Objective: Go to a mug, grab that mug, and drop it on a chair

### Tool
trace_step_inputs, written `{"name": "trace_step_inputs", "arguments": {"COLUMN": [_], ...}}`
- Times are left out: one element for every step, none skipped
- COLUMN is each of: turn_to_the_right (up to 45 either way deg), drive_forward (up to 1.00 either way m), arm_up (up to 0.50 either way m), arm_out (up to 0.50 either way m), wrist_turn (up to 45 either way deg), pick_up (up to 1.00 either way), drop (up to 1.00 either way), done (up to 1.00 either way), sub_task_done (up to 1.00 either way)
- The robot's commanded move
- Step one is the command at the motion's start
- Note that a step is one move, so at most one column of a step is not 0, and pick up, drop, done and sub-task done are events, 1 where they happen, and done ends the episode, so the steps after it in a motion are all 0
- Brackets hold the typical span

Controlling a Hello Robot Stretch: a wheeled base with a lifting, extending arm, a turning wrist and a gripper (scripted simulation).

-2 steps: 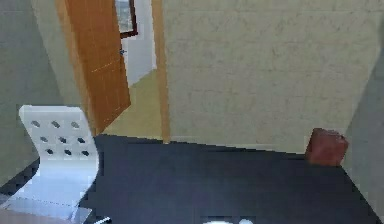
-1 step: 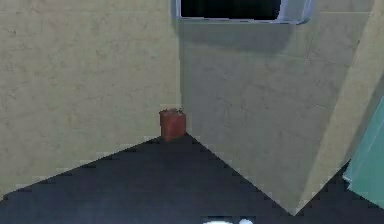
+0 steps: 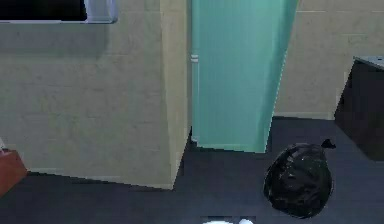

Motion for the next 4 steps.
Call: {"name": "trace_step_inputs", "arguments": {"turn_to_the_right": [36.0, 0.0, 0.0, 0.0], "drive_forward": [0.00, 0.00, 0.00, 0.00], "arm_up": [0.00, 0.00, 0.00, 0.00], "arm_out": [0.00, 0.30, 0.00, 0.00], "wrist_turn": [0.0, 0.0, 45.0, 45.0], "pick_up": [0.00, 0.00, 0.00, 0.00], "drop": [0.00, 0.00, 0.00, 0.00], "done": [0.00, 0.00, 0.00, 0.00], "sub_task_done": [0.00, 0.00, 0.00, 0.00]}}
